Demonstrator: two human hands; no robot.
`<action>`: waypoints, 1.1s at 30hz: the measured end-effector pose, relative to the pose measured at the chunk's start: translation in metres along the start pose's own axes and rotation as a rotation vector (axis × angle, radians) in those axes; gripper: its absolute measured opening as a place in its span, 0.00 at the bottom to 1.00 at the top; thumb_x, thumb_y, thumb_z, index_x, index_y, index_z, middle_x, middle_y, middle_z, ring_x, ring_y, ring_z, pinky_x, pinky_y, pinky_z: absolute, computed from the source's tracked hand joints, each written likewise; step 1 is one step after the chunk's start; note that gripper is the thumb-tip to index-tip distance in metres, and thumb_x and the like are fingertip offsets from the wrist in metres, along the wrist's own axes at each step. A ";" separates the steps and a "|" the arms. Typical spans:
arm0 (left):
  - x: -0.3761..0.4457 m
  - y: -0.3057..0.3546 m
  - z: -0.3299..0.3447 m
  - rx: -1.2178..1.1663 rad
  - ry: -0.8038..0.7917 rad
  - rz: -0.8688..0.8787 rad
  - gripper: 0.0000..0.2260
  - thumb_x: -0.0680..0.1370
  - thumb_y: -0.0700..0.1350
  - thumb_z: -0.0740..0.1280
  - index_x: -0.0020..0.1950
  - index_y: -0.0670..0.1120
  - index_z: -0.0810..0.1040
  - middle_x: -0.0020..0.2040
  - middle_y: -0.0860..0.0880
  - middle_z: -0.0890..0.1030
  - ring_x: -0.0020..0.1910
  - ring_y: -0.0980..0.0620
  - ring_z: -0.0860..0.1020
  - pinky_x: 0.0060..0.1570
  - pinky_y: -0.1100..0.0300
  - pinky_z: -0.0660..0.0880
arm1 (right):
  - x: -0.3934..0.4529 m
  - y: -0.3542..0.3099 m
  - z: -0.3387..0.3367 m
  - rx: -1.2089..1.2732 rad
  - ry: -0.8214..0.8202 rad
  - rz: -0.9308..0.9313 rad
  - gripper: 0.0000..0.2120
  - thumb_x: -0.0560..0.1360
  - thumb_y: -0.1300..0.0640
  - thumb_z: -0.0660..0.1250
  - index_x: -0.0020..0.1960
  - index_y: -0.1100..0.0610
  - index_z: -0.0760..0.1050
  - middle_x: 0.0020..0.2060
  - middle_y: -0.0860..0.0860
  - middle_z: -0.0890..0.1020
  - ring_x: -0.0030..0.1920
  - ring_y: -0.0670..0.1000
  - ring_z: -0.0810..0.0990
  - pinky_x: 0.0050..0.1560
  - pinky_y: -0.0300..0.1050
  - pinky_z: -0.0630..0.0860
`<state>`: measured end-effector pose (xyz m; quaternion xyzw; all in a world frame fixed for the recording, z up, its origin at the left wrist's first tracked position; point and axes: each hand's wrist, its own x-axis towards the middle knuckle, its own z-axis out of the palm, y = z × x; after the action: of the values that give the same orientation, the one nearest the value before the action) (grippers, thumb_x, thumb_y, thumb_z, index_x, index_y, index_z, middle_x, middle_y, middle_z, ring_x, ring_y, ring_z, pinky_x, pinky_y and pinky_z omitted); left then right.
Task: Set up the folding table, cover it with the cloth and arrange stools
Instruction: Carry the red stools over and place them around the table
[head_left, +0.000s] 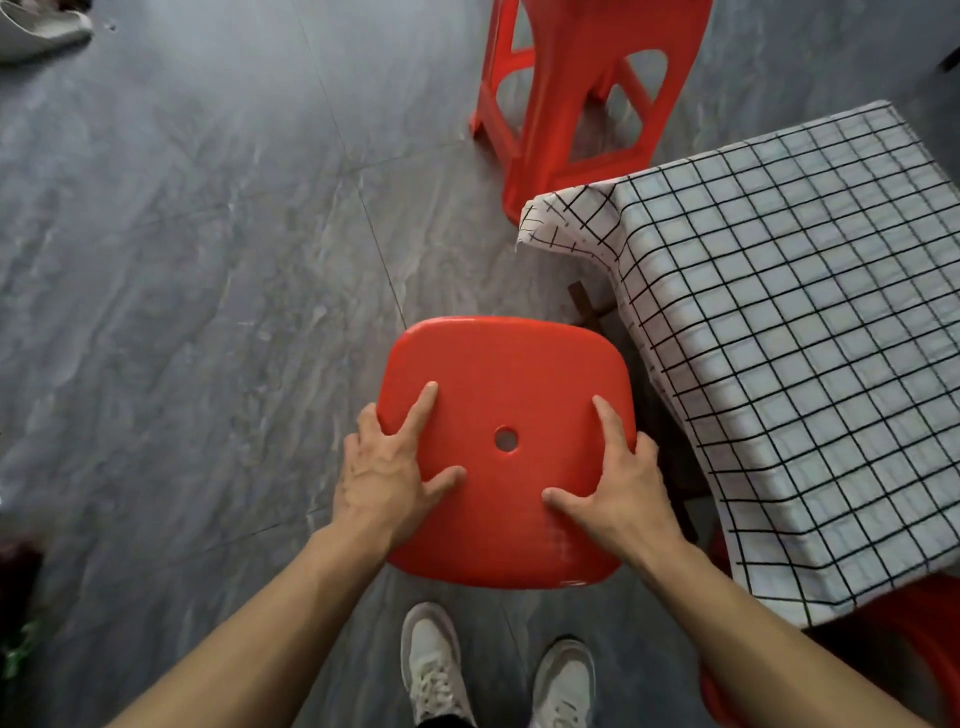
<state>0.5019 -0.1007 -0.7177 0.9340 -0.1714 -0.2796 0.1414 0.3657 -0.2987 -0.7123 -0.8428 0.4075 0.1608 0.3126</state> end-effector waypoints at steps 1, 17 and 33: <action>0.000 0.000 0.000 -0.007 0.000 -0.005 0.43 0.70 0.65 0.71 0.75 0.71 0.44 0.71 0.42 0.58 0.66 0.39 0.66 0.66 0.46 0.67 | 0.000 0.000 0.000 0.013 0.003 0.006 0.58 0.60 0.41 0.79 0.76 0.35 0.43 0.68 0.58 0.61 0.64 0.62 0.71 0.66 0.58 0.72; -0.030 -0.034 0.000 -0.093 0.093 -0.158 0.44 0.70 0.65 0.70 0.76 0.69 0.43 0.73 0.40 0.56 0.71 0.40 0.61 0.68 0.46 0.66 | 0.012 -0.022 0.000 -0.047 -0.088 -0.182 0.54 0.62 0.43 0.79 0.76 0.31 0.46 0.75 0.58 0.55 0.73 0.60 0.62 0.73 0.55 0.64; -0.042 -0.076 -0.006 -0.214 0.147 -0.211 0.48 0.67 0.60 0.75 0.77 0.66 0.47 0.71 0.42 0.61 0.68 0.41 0.66 0.67 0.47 0.67 | -0.013 -0.048 0.031 -0.028 -0.114 -0.201 0.53 0.65 0.44 0.78 0.77 0.33 0.45 0.71 0.58 0.60 0.73 0.57 0.61 0.74 0.51 0.62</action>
<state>0.4909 -0.0145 -0.7201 0.9444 -0.0309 -0.2406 0.2219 0.3949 -0.2488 -0.7098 -0.8733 0.3001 0.1819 0.3381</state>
